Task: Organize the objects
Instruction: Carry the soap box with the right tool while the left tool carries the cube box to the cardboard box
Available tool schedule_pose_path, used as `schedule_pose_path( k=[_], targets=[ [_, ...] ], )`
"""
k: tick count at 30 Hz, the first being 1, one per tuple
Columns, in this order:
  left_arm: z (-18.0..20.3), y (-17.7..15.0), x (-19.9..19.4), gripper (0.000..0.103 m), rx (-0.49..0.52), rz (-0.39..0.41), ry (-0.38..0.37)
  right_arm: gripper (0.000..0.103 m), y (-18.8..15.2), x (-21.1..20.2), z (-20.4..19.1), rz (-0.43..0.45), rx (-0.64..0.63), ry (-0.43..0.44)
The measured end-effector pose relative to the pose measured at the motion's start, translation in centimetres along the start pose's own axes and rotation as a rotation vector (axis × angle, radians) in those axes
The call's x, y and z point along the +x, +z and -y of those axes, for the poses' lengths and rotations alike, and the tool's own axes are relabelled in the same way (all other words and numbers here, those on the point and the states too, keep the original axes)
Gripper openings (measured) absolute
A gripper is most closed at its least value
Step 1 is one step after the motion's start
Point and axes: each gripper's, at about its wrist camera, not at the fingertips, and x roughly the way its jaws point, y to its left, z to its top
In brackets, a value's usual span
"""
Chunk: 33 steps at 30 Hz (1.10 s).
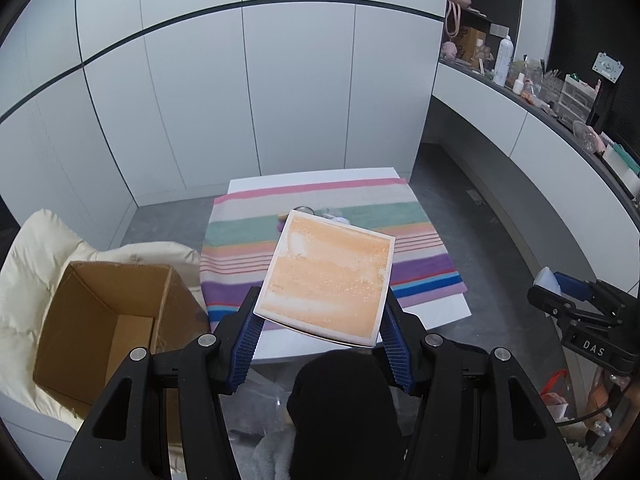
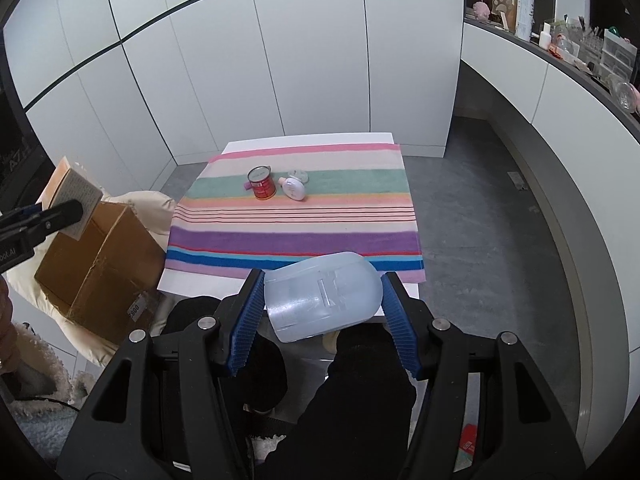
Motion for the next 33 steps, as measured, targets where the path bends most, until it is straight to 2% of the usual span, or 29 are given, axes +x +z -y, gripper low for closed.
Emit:
schedule_pose_path(
  k=[7, 19, 26, 33],
  targets=[
    [0.0, 0.3, -0.4, 0.057, 0.010, 0.023, 0.011, 0.061, -0.3, -0.2, 0.1, 0.003, 0.017, -0.008],
    [-2.7, -0.7, 1.0, 0.057, -0.049, -0.029, 0.034, 0.061, -0.5, 0.4, -0.6, -0.038, 0.009, -0.013],
    [-4.5, -1.5, 0.6, 0.057, -0.084, -0.029, 0.068, 0.061, -0.4, 1.0, -3.5, -0.046, -0.052, 0.020],
    [-8.5, -3.4, -0.5, 0.057, -0.158, -0.035, 0.128, 0.061, 0.2, 2.1, -7.9, -0.053, -0.119, 0.092]
  ],
)
